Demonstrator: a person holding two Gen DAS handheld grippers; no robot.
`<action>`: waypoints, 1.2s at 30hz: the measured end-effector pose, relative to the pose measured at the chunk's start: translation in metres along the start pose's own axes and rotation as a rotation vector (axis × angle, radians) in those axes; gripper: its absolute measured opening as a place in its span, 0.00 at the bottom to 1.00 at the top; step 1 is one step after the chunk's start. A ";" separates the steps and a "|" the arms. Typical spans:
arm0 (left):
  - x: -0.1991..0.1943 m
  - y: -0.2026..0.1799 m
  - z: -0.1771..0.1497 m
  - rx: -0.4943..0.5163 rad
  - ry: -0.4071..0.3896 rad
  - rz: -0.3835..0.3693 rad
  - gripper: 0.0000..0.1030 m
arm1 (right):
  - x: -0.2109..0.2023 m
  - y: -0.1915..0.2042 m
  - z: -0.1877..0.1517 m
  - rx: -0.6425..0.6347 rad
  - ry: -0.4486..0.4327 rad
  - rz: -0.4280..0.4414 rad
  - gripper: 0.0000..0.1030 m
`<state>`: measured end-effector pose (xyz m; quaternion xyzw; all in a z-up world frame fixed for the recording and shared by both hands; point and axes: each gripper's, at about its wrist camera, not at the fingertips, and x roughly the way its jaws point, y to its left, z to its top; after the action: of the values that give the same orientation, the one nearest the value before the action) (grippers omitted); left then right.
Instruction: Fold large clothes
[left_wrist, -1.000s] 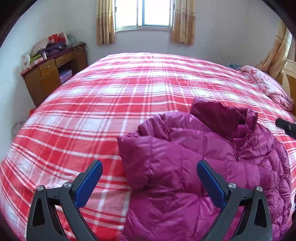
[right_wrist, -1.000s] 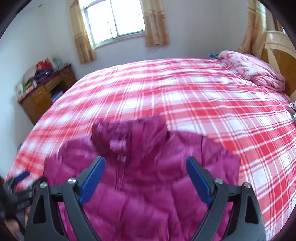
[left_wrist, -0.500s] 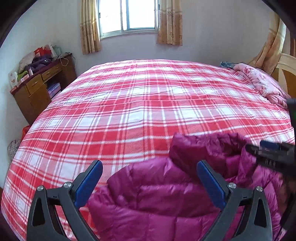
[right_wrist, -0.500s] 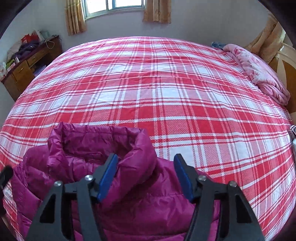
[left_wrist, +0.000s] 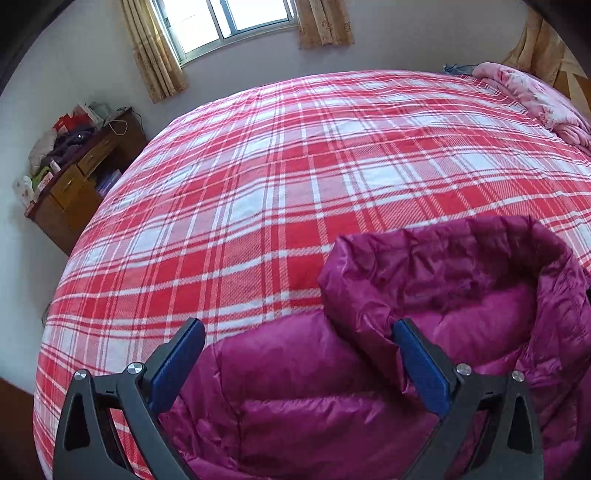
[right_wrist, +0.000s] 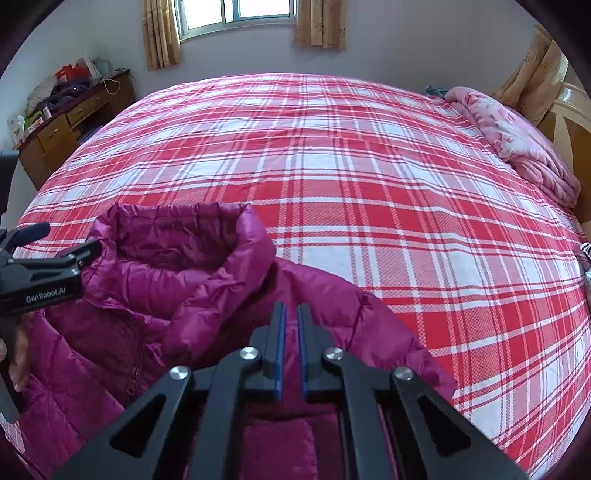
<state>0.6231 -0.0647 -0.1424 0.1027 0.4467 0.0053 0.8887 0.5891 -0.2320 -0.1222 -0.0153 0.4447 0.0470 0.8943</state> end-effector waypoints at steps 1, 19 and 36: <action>0.003 0.005 -0.007 -0.008 0.009 -0.002 0.99 | -0.003 -0.001 0.000 0.008 -0.016 0.015 0.08; 0.013 0.025 -0.038 -0.055 0.066 -0.026 0.99 | 0.007 0.026 0.005 -0.087 -0.029 -0.051 0.09; -0.045 0.031 0.024 -0.173 -0.182 -0.068 0.99 | -0.002 0.006 -0.047 -0.161 -0.106 -0.086 0.06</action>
<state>0.6179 -0.0428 -0.0867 0.0105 0.3652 0.0043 0.9309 0.5503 -0.2295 -0.1492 -0.1038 0.3906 0.0448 0.9136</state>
